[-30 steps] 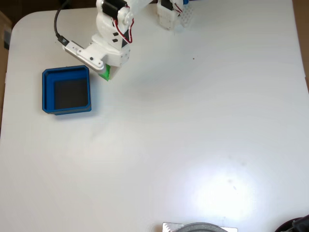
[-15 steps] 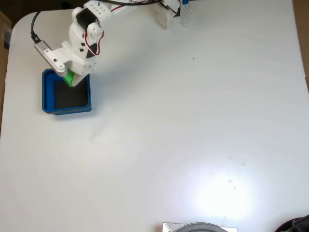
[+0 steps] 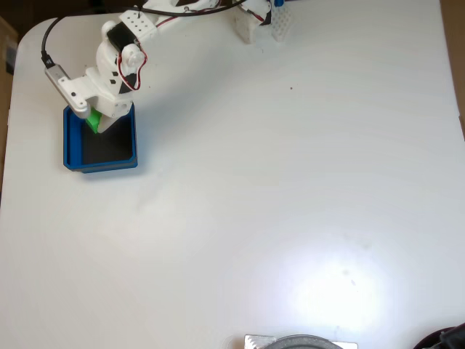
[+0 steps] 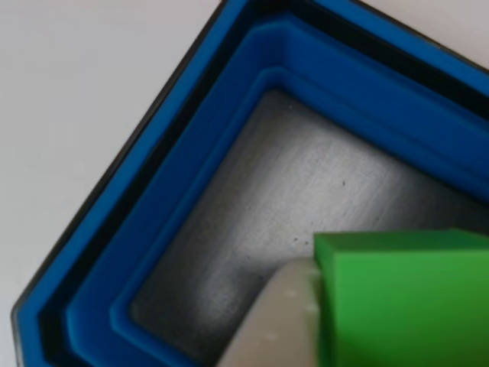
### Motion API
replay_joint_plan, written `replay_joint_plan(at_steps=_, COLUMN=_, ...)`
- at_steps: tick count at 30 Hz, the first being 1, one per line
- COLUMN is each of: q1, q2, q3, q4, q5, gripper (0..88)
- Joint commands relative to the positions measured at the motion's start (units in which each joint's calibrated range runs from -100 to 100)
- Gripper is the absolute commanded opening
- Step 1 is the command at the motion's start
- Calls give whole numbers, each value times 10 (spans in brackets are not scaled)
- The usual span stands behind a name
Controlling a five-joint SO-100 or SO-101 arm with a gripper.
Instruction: Pick up green cube and drop it in the blue box
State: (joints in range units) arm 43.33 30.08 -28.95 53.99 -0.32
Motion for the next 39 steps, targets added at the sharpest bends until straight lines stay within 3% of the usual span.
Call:
replay_joint_plan(at_steps=1, q1=4, q2=-9, q3=-30, q4=-14, q5=0, gripper=25)
replay_joint_plan(at_steps=29, q1=4, q2=26, q3=-30, q4=-66, q5=-2, gripper=33)
replay_joint_plan(at_steps=39, q1=4, q2=25, q3=-29, q4=-65, q5=-2, gripper=147)
